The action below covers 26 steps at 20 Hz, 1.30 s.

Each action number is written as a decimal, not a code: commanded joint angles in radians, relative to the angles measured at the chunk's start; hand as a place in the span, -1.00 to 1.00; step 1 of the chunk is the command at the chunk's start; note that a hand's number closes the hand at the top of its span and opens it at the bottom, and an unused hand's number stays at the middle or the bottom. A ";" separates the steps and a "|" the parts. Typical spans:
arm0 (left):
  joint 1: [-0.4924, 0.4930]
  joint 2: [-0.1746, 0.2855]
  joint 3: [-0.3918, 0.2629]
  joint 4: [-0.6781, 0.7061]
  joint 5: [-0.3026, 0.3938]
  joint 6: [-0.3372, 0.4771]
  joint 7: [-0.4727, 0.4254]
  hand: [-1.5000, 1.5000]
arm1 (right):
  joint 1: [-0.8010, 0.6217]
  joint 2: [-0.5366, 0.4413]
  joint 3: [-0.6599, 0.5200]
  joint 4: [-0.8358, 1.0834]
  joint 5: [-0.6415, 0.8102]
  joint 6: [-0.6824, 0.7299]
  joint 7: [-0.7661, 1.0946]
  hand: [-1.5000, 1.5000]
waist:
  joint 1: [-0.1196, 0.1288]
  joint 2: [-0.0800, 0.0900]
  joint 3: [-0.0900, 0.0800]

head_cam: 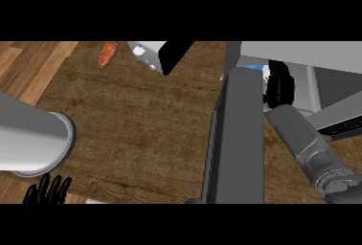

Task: Pick up the milk, place it into the microwave and close the microwave

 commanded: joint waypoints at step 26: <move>0.051 0.005 0.014 -0.016 0.001 -0.018 -0.024 -1.00 | 0.168 0.140 -0.215 -0.113 -0.225 0.599 -0.355 -1.00 | -0.111 -0.044 -0.001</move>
